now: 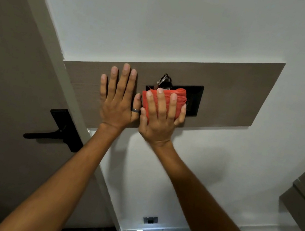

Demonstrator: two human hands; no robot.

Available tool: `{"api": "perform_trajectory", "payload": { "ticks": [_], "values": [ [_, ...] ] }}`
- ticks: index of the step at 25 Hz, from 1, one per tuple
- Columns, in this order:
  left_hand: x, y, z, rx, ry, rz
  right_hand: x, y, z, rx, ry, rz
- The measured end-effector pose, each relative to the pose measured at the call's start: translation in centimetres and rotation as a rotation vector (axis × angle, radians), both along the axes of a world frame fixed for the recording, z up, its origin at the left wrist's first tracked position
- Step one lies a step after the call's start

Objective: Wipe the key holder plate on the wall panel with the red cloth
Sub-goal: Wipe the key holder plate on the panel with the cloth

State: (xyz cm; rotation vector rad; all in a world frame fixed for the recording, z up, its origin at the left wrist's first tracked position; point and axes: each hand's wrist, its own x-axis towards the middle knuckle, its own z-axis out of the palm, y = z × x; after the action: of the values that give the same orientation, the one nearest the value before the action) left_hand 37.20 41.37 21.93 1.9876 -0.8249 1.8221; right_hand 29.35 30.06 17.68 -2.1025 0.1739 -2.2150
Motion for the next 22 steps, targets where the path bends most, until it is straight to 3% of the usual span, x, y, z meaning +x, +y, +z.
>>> {"api": "perform_trajectory", "payload": {
  "ticks": [2,3,7,9,12,18,22],
  "values": [
    [-0.2,0.0,-0.3,0.007,-0.008,0.005,-0.8,-4.4,-0.1,-0.260,0.027,-0.047],
    [-0.2,-0.1,-0.4,0.009,-0.013,0.011,-0.8,-5.4,-0.2,-0.284,0.025,-0.080],
    [-0.3,0.1,0.0,0.016,0.002,0.020,0.8,-0.8,-0.7,0.076,-0.036,-0.031],
    [-0.4,0.0,0.1,0.016,0.005,0.003,0.3,-2.7,-1.3,-0.079,0.008,0.041],
    [-0.3,-0.1,-0.1,0.009,-0.020,0.015,-2.3,-9.6,-1.5,-0.365,0.064,-0.037],
    [-0.2,-0.2,-0.2,0.016,-0.044,0.024,-2.3,-8.6,2.9,-0.005,0.098,0.034],
    [-0.3,-0.1,-0.1,0.021,-0.023,0.030,-3.0,-9.7,1.6,-0.134,0.172,0.017]
  ]
}}
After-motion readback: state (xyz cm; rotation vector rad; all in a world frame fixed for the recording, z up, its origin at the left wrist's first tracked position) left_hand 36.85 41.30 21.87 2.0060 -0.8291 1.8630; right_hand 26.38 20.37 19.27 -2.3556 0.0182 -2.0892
